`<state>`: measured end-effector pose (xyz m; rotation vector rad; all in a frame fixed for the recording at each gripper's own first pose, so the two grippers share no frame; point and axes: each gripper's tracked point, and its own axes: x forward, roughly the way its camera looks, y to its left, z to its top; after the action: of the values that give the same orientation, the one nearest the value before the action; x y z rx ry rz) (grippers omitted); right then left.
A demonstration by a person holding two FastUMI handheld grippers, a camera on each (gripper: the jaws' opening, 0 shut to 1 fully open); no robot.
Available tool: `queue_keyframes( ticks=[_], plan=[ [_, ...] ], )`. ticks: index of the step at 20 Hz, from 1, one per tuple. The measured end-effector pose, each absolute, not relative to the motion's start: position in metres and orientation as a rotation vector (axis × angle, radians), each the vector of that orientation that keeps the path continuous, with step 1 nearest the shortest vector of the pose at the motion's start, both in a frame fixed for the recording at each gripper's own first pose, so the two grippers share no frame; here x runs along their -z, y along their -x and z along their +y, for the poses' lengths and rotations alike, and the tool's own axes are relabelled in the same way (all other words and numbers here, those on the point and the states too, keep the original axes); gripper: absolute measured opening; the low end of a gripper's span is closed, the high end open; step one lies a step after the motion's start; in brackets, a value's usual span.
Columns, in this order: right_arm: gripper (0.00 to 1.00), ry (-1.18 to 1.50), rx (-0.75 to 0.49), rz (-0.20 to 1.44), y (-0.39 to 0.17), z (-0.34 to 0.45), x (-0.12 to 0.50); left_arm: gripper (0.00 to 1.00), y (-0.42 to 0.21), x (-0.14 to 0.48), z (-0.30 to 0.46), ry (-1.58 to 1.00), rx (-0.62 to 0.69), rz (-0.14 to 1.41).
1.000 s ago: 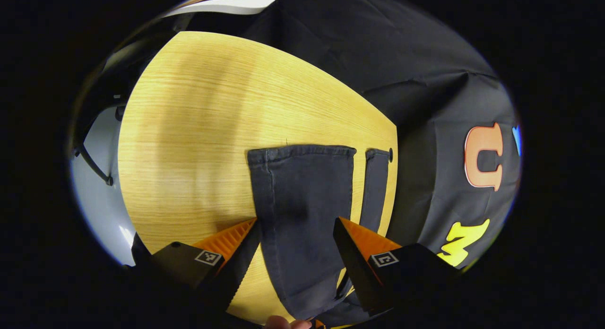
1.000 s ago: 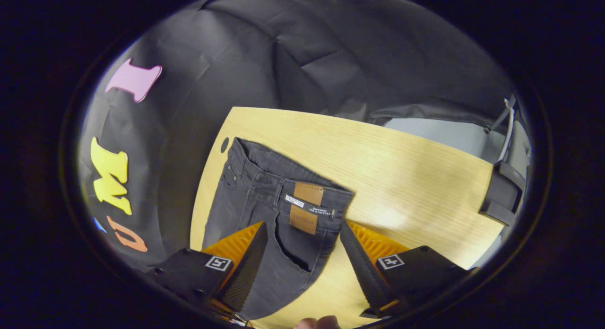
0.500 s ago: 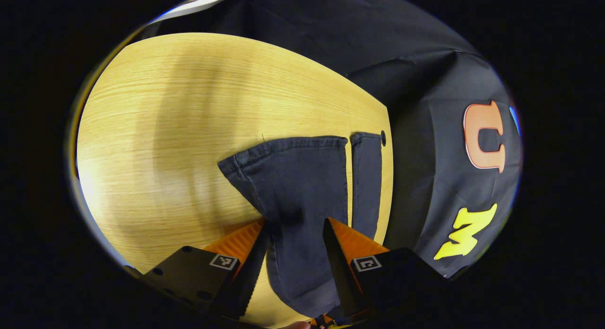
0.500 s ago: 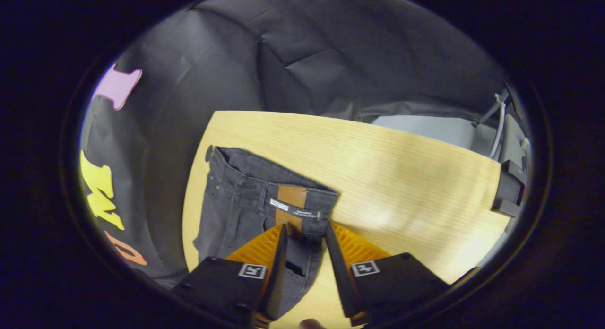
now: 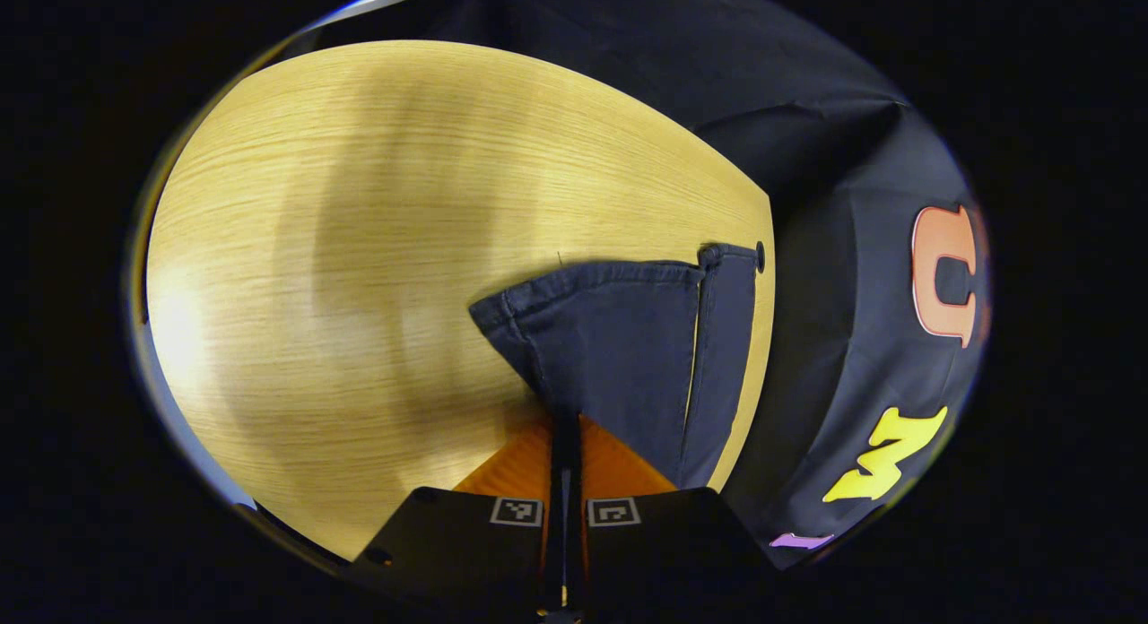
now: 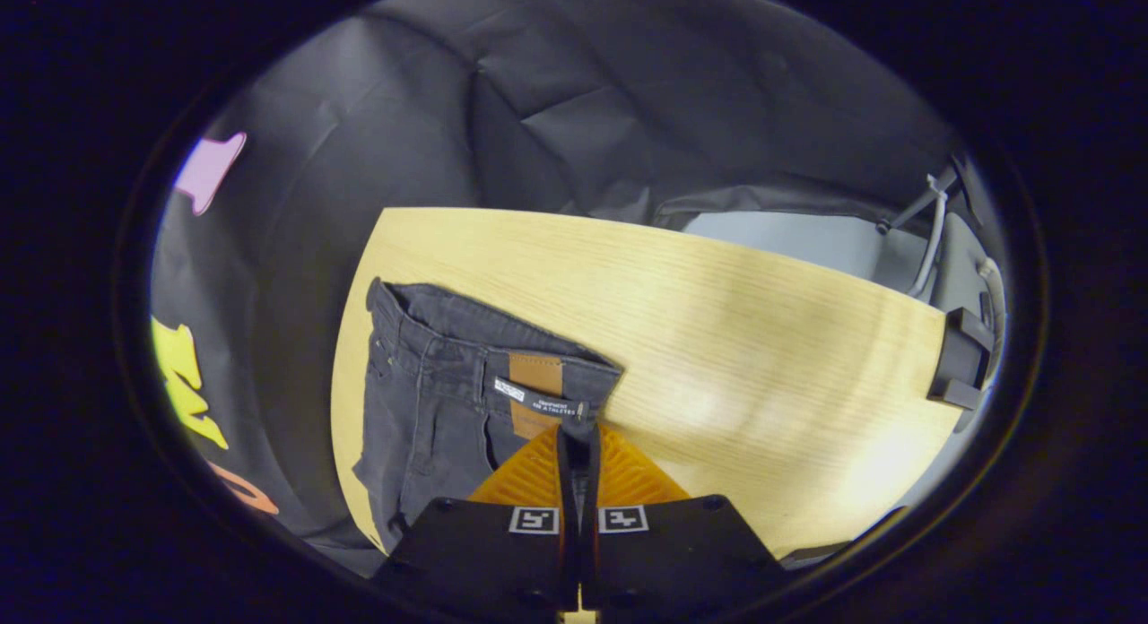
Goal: Grasp the waist and the cuffs of the jeans and fold them to make the two legs overlap; first hold the waist and fold one-third of the jeans toward the cuffs, then hold the cuffs and fold the remaining one-third in the same direction to finish folding.
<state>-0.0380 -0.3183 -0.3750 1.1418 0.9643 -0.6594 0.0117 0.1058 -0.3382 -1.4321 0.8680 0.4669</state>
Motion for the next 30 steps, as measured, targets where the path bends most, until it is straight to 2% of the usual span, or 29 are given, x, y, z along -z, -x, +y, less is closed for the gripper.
queue_keyframes(
  ticks=[6,14,22,25,30],
  plan=[
    [0.01,-1.197,0.603,0.895,0.028,-0.318,0.354,0.04,-0.026,0.304,0.104,1.449,-0.417,0.844],
    [0.01,-1.223,0.510,0.849,-0.013,-0.311,0.310,0.03,-0.065,0.252,0.097,1.387,-0.323,0.847],
    [0.01,-1.217,0.416,0.819,-0.079,-0.305,0.264,0.03,-0.134,0.213,0.100,1.319,-0.239,0.873],
    [0.01,-1.214,0.393,0.812,-0.107,-0.302,0.254,0.03,-0.163,0.209,0.101,1.194,-0.206,0.904],
    [0.01,-1.179,0.384,0.816,-0.158,-0.302,0.255,0.04,-0.221,0.214,0.102,1.123,-0.173,0.946]
  ],
)
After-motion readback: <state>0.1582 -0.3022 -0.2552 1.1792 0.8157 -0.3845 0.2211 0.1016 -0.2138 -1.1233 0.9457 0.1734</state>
